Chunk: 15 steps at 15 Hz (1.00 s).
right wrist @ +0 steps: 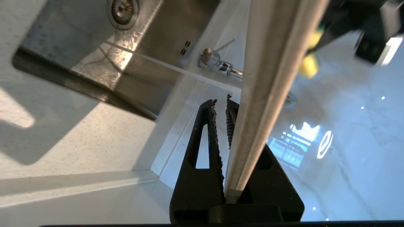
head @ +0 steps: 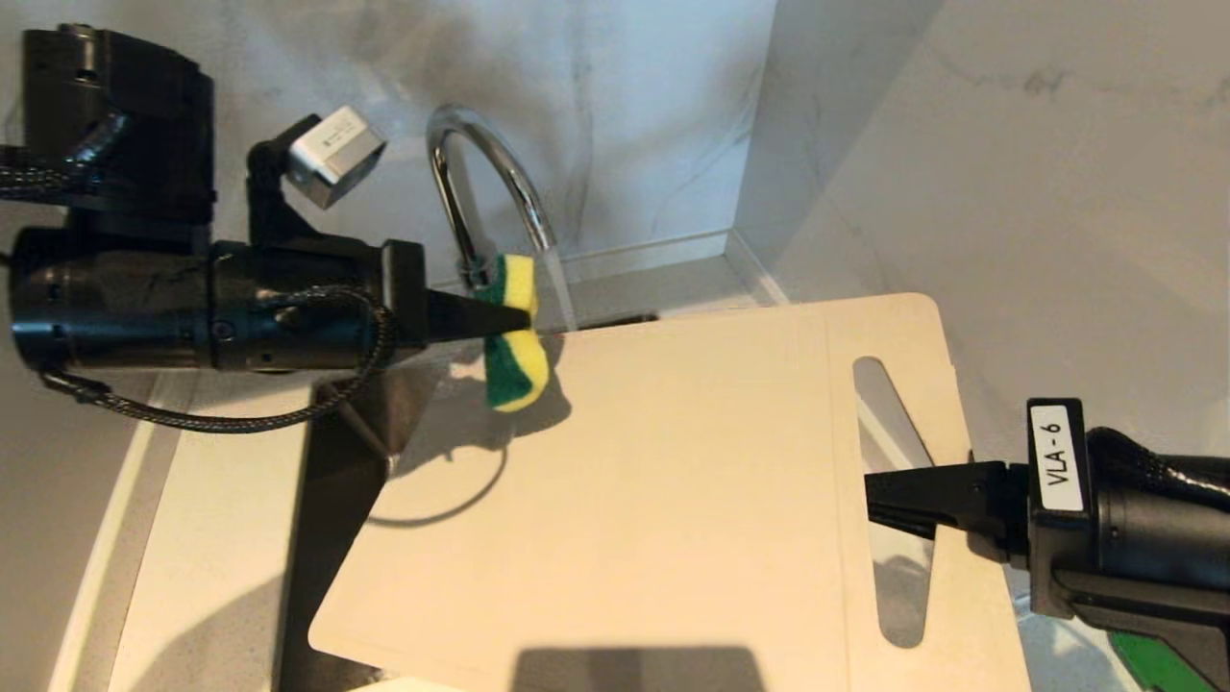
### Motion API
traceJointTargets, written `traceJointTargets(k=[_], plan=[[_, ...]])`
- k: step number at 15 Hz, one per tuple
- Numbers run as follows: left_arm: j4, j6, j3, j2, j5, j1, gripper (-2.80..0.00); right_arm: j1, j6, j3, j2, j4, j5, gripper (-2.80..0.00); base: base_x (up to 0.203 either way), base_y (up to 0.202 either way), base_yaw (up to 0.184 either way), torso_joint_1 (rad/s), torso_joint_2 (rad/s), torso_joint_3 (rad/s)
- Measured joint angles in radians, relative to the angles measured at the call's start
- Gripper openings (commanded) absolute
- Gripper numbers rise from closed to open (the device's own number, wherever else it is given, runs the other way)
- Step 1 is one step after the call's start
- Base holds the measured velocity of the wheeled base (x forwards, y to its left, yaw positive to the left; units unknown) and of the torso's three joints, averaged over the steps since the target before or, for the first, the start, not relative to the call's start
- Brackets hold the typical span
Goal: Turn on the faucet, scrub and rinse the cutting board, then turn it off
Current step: Put down the cleaning cloth
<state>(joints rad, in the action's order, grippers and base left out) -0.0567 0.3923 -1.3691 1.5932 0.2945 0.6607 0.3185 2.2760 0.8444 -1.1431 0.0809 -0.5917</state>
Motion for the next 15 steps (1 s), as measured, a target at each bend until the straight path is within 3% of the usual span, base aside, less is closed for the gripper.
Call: traceJointTargets(k=[3,8,13,15], plan=[[0.005,0.024,-0.087,0.107,-0.038,0.056,-2.8,0.0,-0.003,-0.018,0.014,0.0,0.0,-2.8,0.0,0.0,0.0,0.0,0.0,0.0],[0.006,0.063,-0.133,0.221,-0.045,0.066,-2.8,0.0,-0.005,-0.024,0.018,0.002,0.001,-2.8,0.0,0.0,0.0,0.0,0.0,0.0],[-0.002,0.059,-0.076,0.194,0.0,-0.067,-2.8,-0.001,-0.01,-0.028,0.019,0.0,0.0,-2.8,0.0,0.0,0.0,0.0,0.0,0.0],[-0.003,0.021,-0.03,0.162,0.019,-0.138,-2.8,-0.001,-0.017,-0.028,0.02,-0.003,0.0,-2.8,0.0,0.0,0.0,0.0,0.0,0.0]])
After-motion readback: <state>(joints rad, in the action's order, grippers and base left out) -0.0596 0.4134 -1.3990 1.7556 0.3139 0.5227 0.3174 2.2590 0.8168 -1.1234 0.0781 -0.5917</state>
